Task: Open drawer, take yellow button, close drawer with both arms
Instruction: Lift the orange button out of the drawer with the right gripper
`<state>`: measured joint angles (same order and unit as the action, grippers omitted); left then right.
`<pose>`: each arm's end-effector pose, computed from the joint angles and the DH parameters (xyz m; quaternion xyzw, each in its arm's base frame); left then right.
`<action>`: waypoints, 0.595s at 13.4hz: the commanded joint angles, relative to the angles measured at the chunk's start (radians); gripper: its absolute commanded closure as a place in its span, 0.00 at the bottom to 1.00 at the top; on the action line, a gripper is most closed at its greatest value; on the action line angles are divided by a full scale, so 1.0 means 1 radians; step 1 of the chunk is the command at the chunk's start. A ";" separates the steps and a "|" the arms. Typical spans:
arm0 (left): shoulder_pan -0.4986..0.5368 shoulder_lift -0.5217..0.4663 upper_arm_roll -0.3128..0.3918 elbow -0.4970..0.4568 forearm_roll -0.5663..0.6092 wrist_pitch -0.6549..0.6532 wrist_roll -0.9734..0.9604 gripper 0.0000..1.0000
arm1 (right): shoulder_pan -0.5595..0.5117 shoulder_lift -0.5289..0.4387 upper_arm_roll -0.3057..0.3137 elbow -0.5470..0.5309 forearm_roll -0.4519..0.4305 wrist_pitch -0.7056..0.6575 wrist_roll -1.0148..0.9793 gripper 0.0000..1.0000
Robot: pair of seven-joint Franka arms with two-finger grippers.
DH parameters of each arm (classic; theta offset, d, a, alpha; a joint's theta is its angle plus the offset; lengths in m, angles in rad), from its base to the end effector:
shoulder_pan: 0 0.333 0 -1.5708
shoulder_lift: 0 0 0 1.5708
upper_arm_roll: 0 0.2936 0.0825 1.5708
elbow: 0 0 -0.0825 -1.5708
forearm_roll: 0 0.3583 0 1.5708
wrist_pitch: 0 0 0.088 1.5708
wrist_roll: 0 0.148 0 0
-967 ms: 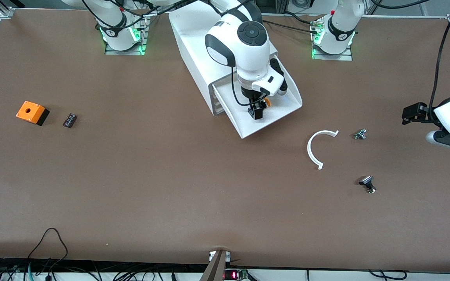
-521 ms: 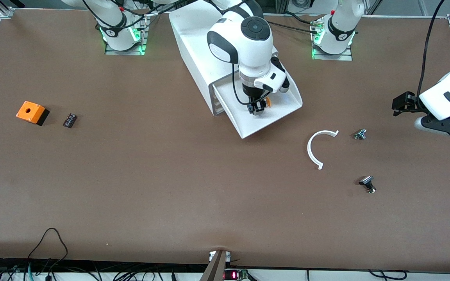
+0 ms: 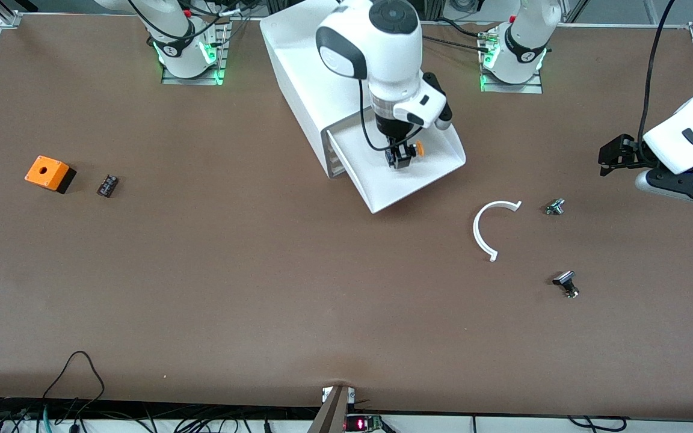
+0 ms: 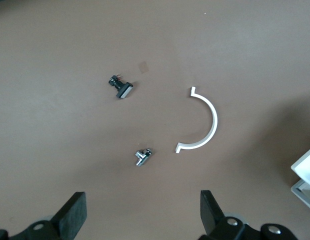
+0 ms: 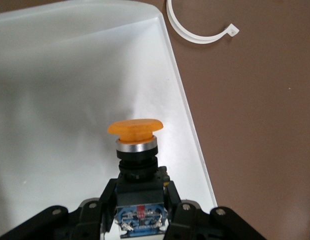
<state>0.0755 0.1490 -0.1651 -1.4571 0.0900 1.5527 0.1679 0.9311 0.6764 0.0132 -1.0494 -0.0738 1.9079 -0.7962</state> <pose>0.5652 -0.0314 0.5298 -0.9909 0.1280 0.0270 0.0317 0.4358 0.5835 0.4072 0.6361 0.7655 0.0930 0.0250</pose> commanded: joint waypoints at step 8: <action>0.021 -0.034 0.012 -0.037 -0.062 0.000 -0.207 0.00 | -0.236 -0.129 -0.004 -0.047 0.012 -0.032 0.203 0.71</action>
<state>0.0904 0.1380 -0.1536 -1.4698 0.0533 1.5512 0.0200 0.7494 0.5773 -0.0057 -1.0534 -0.0728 1.8668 -0.6368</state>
